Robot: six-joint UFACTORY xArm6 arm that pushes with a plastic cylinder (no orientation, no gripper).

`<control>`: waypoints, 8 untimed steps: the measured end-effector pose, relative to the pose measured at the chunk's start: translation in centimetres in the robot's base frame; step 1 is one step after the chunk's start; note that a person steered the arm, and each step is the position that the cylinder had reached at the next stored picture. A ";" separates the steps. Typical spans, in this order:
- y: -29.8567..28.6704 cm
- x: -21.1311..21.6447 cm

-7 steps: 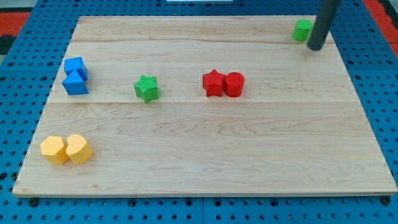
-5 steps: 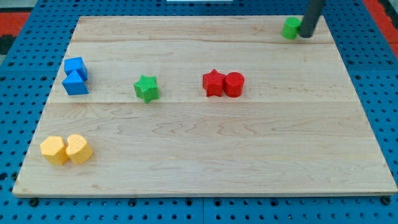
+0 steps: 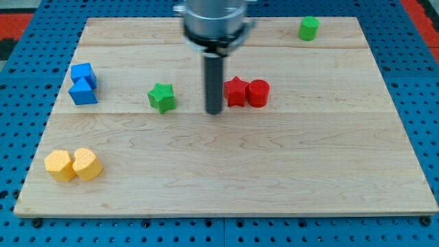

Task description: Slide the green star to the green circle

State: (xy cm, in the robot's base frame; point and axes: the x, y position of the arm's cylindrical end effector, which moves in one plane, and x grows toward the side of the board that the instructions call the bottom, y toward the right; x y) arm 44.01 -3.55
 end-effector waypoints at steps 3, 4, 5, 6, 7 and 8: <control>-7.8 -3.4; -5.1 -5.1; -1.4 -5.8; 4.4 -6.7; 11.9 -6.7; 14.5 -9.9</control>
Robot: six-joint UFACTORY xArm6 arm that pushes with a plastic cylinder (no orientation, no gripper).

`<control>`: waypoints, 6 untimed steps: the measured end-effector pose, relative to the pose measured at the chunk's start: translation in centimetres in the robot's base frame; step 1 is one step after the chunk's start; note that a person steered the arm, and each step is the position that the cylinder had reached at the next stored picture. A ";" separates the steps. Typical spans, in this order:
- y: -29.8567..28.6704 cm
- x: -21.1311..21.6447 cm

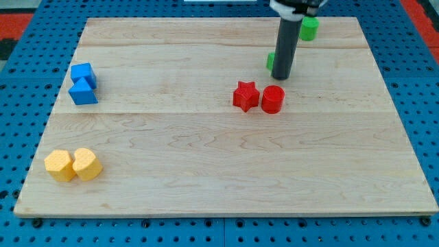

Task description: Slide the green star to the green circle

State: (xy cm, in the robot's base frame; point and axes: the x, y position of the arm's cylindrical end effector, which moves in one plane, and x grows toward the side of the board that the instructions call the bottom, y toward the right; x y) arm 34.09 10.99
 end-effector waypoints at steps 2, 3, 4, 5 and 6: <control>-1.0 -4.9; -7.1 -5.4; -2.5 -5.5; 1.9 -5.5; 4.6 -5.4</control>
